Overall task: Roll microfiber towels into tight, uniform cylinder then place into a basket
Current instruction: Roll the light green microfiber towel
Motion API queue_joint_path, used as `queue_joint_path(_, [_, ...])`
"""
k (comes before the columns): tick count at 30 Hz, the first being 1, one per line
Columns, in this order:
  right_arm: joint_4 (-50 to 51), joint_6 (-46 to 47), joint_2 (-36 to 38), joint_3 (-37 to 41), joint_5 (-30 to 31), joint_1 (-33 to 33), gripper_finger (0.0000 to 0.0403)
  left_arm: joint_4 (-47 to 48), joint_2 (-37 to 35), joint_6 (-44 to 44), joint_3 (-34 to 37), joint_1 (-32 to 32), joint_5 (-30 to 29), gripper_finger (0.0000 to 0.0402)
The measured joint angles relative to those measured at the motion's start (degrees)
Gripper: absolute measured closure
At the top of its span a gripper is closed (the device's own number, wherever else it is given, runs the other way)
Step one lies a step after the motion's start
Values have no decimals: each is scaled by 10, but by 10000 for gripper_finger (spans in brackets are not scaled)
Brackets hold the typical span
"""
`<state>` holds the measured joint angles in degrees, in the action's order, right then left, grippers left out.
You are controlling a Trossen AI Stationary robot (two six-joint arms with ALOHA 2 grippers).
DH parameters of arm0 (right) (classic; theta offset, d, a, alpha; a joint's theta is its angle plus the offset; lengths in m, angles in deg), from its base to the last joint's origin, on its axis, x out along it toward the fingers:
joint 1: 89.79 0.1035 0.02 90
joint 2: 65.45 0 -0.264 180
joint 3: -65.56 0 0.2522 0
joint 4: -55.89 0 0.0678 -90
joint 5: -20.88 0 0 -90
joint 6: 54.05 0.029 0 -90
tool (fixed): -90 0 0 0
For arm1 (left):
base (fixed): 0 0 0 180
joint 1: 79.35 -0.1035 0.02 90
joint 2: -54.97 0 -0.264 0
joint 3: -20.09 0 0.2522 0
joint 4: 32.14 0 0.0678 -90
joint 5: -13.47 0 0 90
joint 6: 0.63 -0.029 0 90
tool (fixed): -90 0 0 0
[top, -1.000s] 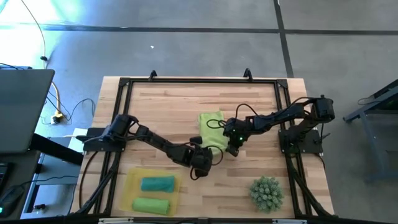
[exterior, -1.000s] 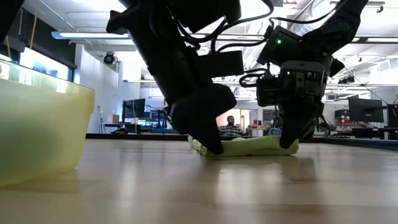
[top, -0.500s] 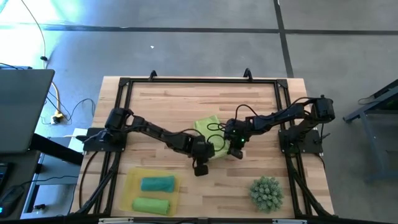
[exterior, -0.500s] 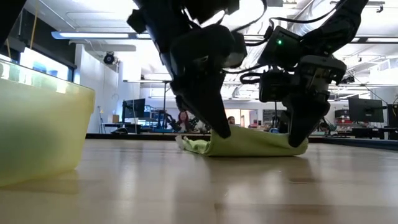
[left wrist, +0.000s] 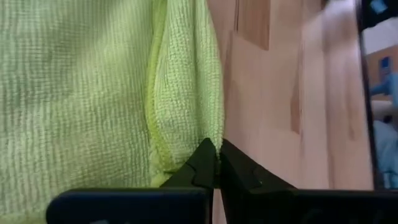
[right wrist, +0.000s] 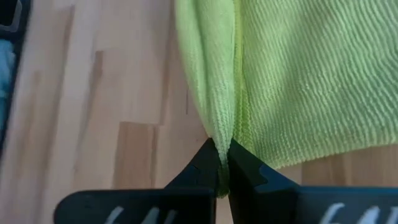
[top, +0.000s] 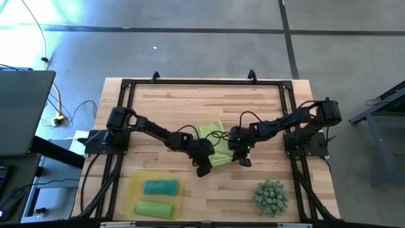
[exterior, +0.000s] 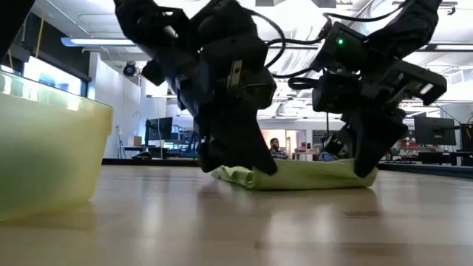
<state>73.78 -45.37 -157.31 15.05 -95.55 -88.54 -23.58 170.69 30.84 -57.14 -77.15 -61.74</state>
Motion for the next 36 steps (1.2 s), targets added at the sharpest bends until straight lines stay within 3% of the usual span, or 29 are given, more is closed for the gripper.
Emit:
queue_joint_path(6, [-14, -79, 0, 0, 53, 15, 385, -17, -2, 54, 33, -19, 17, 401])
queue_joint_path(11, [3, -138, 4, -10, 72, 21, 307, -14, -3, 62, 40, -20, 31, 402])
queue_joint_path(16, [125, -196, 16, -72, 79, 24, 247, -11, -3, 68, 41, -20, 35, 401])
queue_joint_path(22, [260, -301, 45, -140, 222, 79, 254, -10, -3, 70, 41, -20, 43, 401])
queue_joint_path(30, [192, -282, 52, -130, 337, 182, 276, -10, -2, 68, 42, -20, 44, 401])
queue_joint_path(36, [119, -252, 52, -83, 351, 198, 238, -13, -2, 69, 42, -20, 45, 401])
